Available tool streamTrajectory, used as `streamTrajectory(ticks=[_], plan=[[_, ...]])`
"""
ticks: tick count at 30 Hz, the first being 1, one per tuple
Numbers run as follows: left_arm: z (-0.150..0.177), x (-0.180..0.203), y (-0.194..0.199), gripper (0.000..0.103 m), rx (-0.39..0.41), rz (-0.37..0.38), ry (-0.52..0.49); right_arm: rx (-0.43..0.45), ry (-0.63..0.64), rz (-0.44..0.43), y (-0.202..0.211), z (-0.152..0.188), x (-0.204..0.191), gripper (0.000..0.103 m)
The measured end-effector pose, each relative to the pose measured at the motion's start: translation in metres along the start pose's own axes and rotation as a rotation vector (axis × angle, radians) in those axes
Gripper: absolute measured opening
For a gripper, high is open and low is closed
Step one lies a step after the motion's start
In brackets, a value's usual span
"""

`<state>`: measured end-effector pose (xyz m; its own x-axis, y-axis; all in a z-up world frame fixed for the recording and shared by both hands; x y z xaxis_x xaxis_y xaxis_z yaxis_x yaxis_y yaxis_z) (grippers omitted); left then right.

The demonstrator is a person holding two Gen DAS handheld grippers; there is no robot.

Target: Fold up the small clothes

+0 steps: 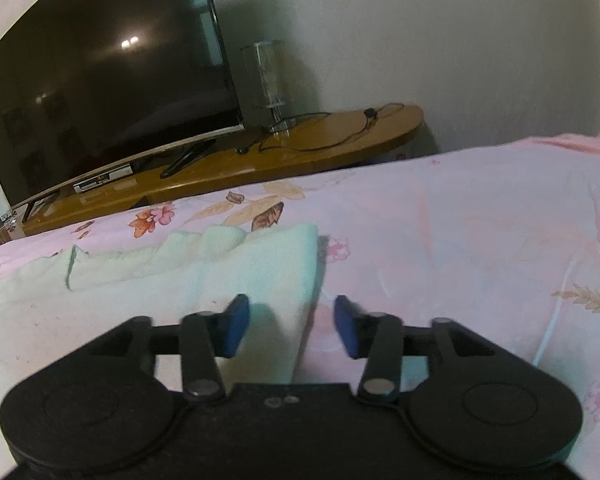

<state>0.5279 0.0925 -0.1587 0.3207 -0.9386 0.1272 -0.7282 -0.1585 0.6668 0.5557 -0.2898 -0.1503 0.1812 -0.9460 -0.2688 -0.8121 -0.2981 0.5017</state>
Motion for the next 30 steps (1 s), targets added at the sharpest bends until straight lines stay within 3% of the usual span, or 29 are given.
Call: streamTrajectory(ticks=[14, 17, 19, 21, 23, 24, 25, 26, 27, 28, 30], plan=[[0.005, -0.008, -0.005, 0.000, -0.027, -0.015, -0.007, -0.034, 0.036, 0.020, -0.007, 0.001, -0.005, 0.048], [-0.001, -0.004, 0.006, 0.000, 0.009, -0.024, -0.018, -0.015, 0.048, 0.036, -0.002, -0.001, -0.008, 0.047], [0.006, 0.005, 0.000, 0.000, -0.030, -0.037, -0.073, 0.002, 0.070, 0.019, 0.004, 0.002, -0.015, 0.046], [0.008, 0.009, 0.001, 0.001, -0.008, -0.077, -0.142, -0.078, 0.117, 0.055, -0.007, 0.013, -0.021, 0.047], [0.001, -0.001, 0.015, 0.001, 0.006, -0.078, -0.103, -0.090, 0.133, 0.076, -0.007, 0.007, -0.024, 0.047], [-0.004, -0.018, 0.027, 0.002, 0.054, -0.077, -0.056, -0.073, 0.121, 0.071, -0.001, 0.004, -0.024, 0.047], [-0.007, -0.037, 0.038, 0.007, 0.090, -0.097, -0.005, -0.037, 0.111, 0.055, 0.009, 0.001, -0.024, 0.048], [-0.008, -0.060, 0.046, 0.038, 0.117, -0.118, 0.053, -0.003, 0.113, 0.038, 0.020, 0.000, -0.024, 0.053], [-0.008, -0.088, 0.055, 0.085, 0.145, -0.141, 0.130, 0.010, 0.120, 0.036, 0.028, 0.000, -0.022, 0.060], [-0.007, -0.120, 0.063, 0.095, 0.170, -0.173, 0.217, 0.010, 0.129, 0.043, 0.035, 0.003, -0.020, 0.063], [-0.002, -0.181, 0.072, 0.094, 0.178, -0.205, 0.398, -0.009, 0.133, 0.064, 0.045, 0.010, -0.012, 0.064]])
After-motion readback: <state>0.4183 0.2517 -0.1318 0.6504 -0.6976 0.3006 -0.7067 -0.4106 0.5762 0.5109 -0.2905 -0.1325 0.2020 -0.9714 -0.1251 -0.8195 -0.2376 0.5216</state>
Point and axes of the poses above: each gripper's, at about its wrist camera, not at the fingertips, and y roughly against the way its jaws point, x to its right, z to its underside, the point moved 7 cm from there along -y, roughly the way its jaws point, and after that the axes turned 9 degrees about -z, right-handed, at the moved point
